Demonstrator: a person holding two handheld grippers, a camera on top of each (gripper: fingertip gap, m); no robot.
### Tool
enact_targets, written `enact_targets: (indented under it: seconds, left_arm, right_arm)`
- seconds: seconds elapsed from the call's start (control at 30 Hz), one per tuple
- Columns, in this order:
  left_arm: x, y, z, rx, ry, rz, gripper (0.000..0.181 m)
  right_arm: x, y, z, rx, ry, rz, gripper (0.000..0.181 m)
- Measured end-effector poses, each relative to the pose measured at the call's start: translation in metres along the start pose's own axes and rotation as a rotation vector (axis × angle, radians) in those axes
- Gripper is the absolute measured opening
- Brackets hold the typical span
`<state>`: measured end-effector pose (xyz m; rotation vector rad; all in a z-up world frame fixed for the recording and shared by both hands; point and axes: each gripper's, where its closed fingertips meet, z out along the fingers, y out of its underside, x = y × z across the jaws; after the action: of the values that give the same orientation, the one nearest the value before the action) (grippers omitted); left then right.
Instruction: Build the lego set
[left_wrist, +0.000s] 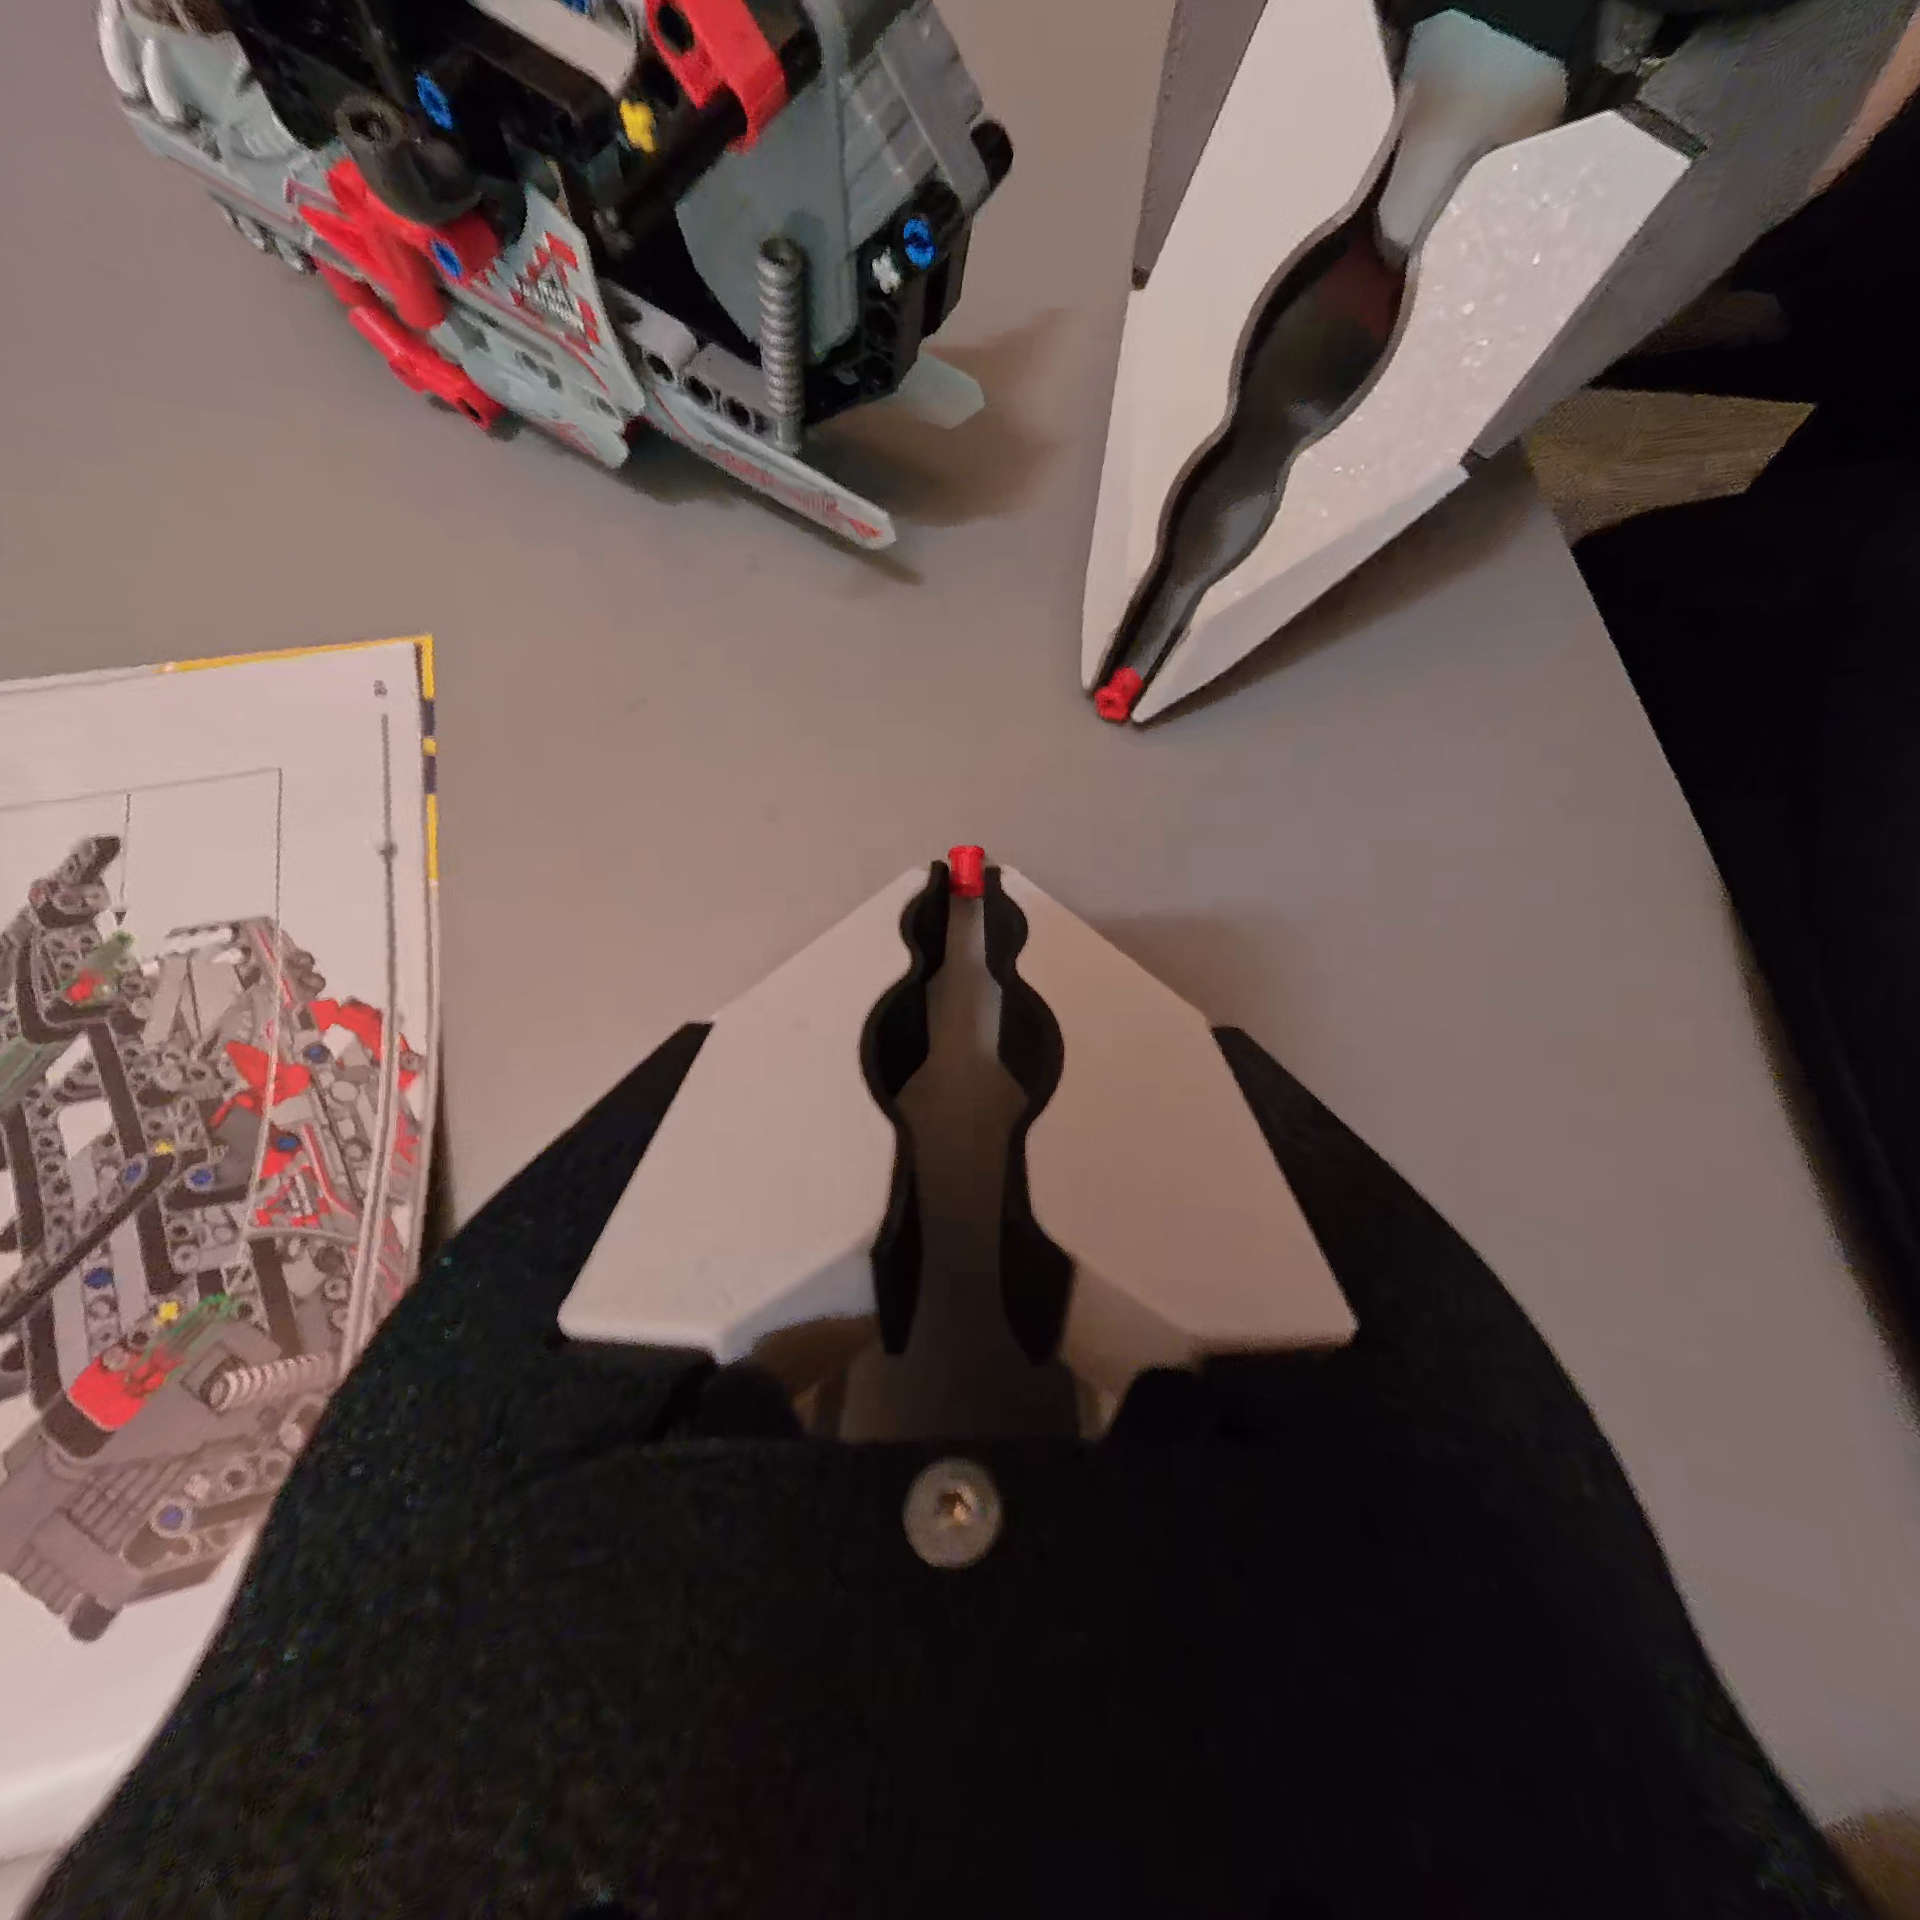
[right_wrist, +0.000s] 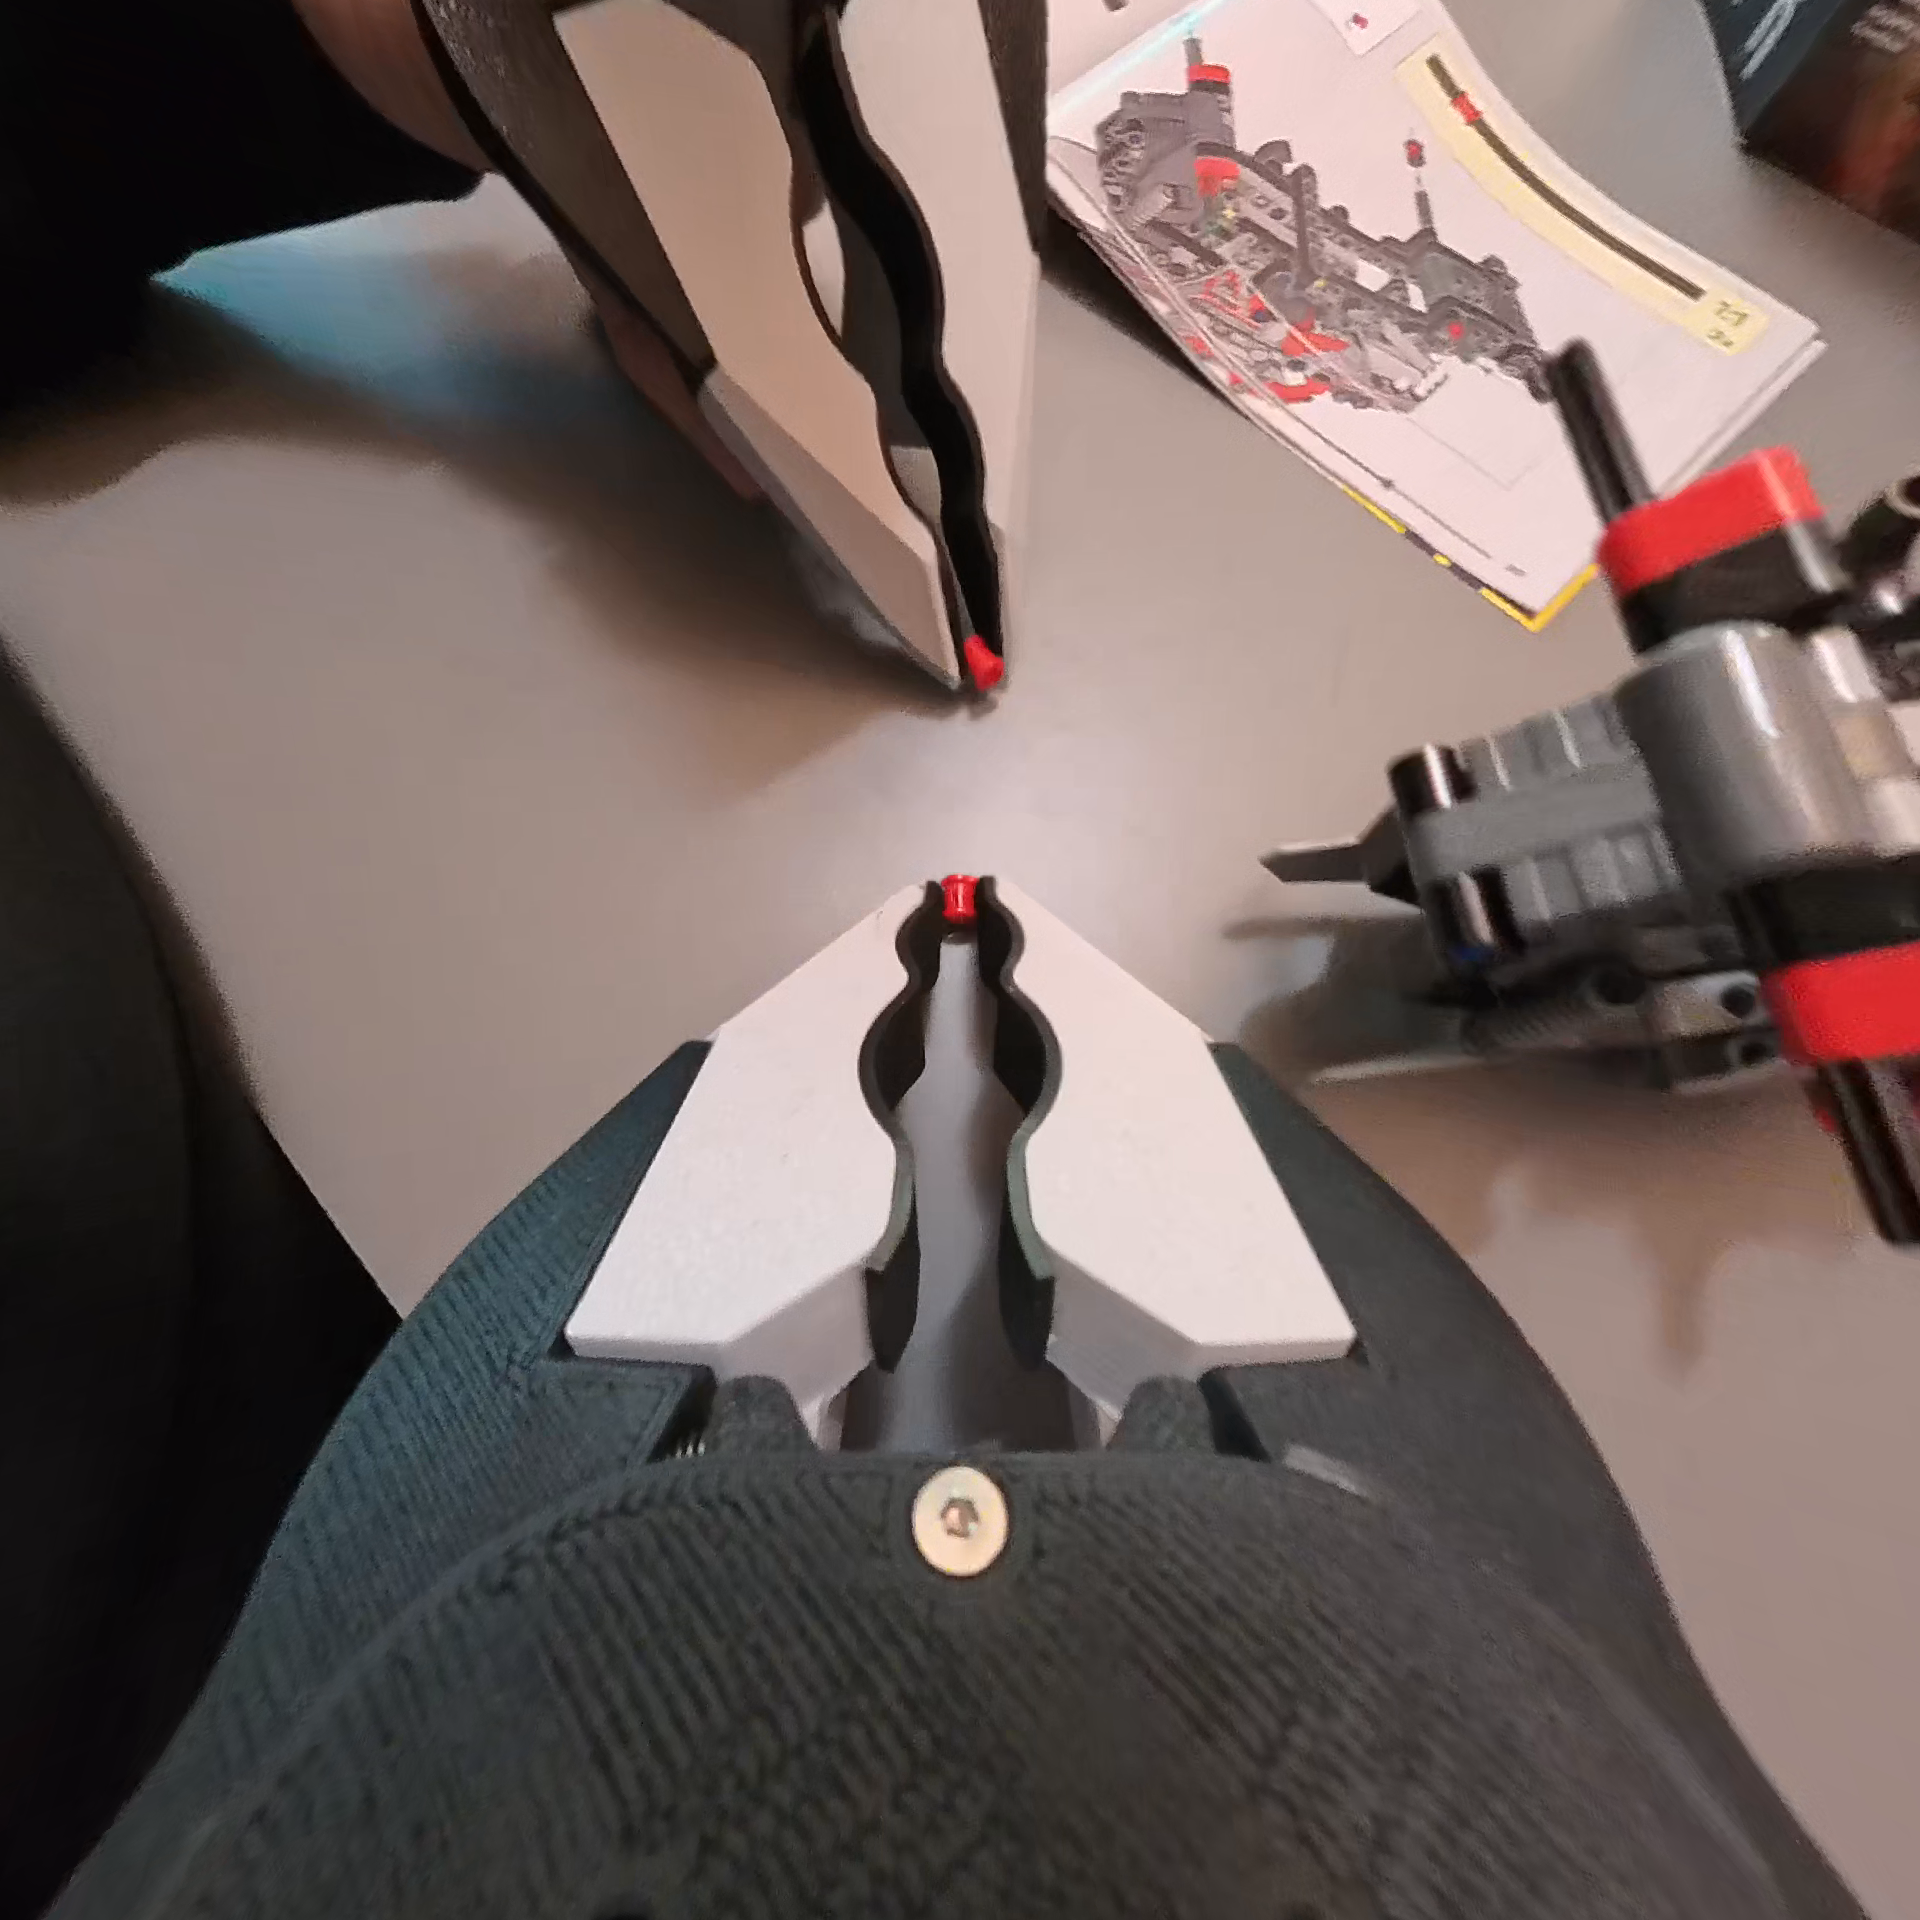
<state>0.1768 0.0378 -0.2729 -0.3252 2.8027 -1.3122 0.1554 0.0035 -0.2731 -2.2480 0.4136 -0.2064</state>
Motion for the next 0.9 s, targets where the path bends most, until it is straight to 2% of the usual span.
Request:
enact_targets:
  seconds: [0.03, 0.17, 0.3, 0.4, 0.5, 0.6, 0.77, 0.9]
  left_arm:
    - [-0.002, -0.004, -0.001, 0.021, 0.000, 0.012, 0.004]
    - [-0.014, -0.019, -0.010, 0.052, -0.012, 0.116, 0.004]
    - [-0.030, -0.049, -0.026, 0.105, -0.034, 0.248, 0.004]
    - [-0.042, -0.062, -0.028, 0.075, -0.045, 0.354, 0.004]
    - [-0.045, -0.075, -0.026, 0.064, -0.026, 0.426, 0.004]
    - [-0.048, -0.080, -0.024, 0.054, -0.007, 0.463, 0.004]
    - [-0.050, -0.084, -0.023, 0.052, 0.012, 0.489, 0.004]
    - [-0.053, -0.080, -0.021, 0.018, 0.010, 0.501, 0.004]
  right_arm:
    - [0.002, 0.003, -0.003, 0.000, 0.001, -0.003, 0.005]
    - [0.019, 0.017, -0.019, -0.006, 0.058, -0.006, 0.005]
    - [0.045, 0.027, -0.047, 0.018, 0.127, -0.016, 0.005]
    - [0.066, 0.026, -0.075, 0.021, 0.182, -0.101, 0.005]
    - [0.080, 0.008, -0.097, 0.061, 0.232, -0.187, 0.005]
    - [0.085, -0.001, -0.101, 0.043, 0.246, -0.254, 0.005]
    - [0.080, -0.003, -0.092, -0.014, 0.202, -0.323, 0.005]
    - [0.078, -0.013, -0.095, 0.048, 0.179, -0.295, 0.005]
